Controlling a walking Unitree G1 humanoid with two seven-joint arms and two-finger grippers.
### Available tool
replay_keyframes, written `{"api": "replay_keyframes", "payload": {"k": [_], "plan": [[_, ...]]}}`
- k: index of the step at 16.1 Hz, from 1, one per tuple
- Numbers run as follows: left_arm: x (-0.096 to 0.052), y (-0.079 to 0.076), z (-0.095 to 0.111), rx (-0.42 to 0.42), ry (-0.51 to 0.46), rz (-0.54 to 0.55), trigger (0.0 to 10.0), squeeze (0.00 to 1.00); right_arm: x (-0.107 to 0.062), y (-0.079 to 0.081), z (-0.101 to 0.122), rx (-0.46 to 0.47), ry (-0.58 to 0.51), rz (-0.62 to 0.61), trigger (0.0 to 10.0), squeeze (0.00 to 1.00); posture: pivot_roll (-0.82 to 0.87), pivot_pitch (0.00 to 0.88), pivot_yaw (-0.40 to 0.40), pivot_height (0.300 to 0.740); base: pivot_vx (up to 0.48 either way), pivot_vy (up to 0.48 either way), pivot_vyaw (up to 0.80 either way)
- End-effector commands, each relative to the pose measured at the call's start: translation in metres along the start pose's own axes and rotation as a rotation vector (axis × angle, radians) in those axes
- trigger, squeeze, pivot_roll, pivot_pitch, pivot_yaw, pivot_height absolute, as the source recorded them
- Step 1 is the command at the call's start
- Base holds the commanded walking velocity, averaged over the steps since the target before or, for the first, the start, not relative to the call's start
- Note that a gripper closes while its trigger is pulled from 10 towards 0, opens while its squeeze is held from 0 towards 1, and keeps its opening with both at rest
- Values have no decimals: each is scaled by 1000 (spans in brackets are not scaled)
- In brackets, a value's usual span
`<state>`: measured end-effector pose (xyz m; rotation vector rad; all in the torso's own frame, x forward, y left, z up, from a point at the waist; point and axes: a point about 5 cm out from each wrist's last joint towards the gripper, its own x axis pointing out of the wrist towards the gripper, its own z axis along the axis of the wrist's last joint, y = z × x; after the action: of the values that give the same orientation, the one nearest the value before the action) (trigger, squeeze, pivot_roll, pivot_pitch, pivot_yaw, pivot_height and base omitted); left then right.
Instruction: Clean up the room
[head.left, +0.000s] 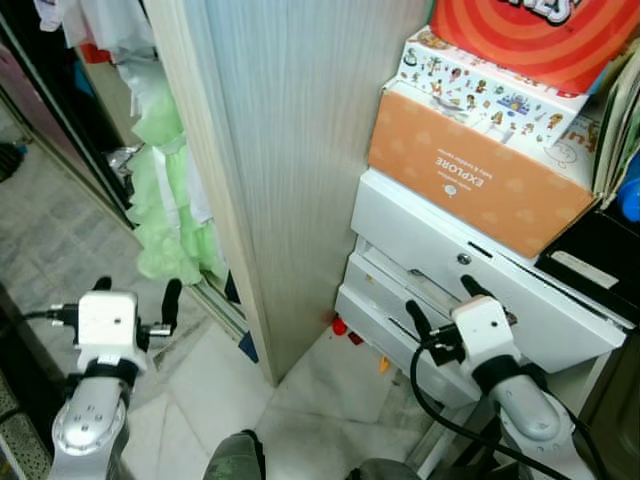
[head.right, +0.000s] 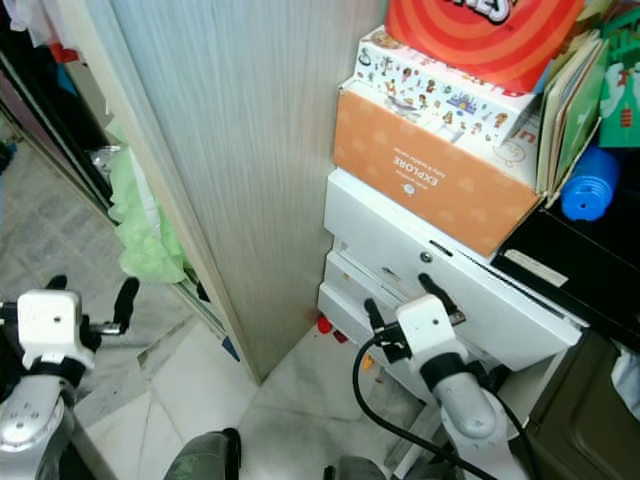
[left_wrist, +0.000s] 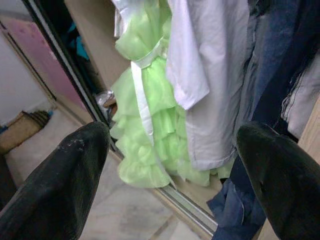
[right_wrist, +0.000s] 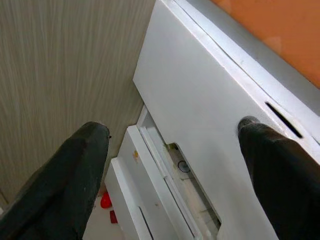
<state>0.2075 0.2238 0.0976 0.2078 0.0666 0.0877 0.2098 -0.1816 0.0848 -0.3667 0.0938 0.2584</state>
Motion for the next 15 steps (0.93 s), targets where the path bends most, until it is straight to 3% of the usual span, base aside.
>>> {"api": "replay_keyframes", "payload": {"k": [1,15], "plan": [[-1,0,-4,8,27,-16,10000,0,-2,-1,-4,7,21,-5,10000,0,-2,140,-37,740,0,0,0],[4,-4,-2,-1,24,-46,10000,0,2,-1,-5,-3,23,6,10000,0,0,135,-38,740,0,0,0]]}}
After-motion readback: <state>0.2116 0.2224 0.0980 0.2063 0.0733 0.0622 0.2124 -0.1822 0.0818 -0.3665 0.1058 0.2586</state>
